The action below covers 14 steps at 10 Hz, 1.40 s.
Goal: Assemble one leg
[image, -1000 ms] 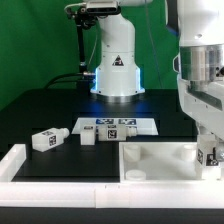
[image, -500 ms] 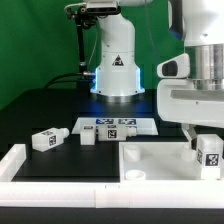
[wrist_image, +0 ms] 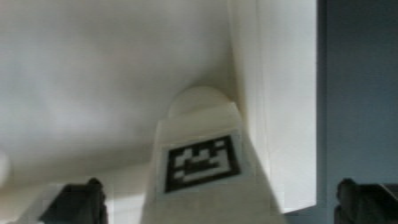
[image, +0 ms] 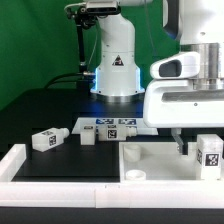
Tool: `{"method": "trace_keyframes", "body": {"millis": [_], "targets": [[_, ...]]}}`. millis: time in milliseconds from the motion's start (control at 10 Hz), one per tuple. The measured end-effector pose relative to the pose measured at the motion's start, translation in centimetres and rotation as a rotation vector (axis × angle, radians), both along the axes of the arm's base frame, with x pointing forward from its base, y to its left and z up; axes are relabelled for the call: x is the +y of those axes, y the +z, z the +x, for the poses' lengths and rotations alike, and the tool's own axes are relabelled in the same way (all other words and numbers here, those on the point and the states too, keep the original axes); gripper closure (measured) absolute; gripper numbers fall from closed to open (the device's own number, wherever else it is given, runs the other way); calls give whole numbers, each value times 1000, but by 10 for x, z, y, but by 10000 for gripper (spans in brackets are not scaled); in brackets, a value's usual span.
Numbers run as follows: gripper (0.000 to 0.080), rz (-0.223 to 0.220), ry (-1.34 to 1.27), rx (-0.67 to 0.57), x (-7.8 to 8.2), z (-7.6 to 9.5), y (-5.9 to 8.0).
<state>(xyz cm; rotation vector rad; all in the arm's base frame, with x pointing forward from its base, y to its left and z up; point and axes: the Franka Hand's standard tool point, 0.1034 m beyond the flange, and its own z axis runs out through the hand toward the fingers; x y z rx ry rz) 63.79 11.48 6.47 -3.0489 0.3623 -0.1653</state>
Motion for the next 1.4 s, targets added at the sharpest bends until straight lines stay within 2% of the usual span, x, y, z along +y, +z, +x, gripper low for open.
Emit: {"method": "trace_keyframes", "body": {"millis": [200, 300, 400, 500, 700, 900, 1400], "targets": [[179, 5, -39, 3, 0, 0, 0], [358, 13, -105, 7, 0, 0, -1], [358, 17, -171, 14, -3, -1, -2], [498, 20, -214, 18, -4, -2, -2], [498, 23, -297, 23, -7, -2, -2], [498, 4, -402, 25, -15, -3, -2], [498, 1, -409, 25, -19, -4, -2]]}}
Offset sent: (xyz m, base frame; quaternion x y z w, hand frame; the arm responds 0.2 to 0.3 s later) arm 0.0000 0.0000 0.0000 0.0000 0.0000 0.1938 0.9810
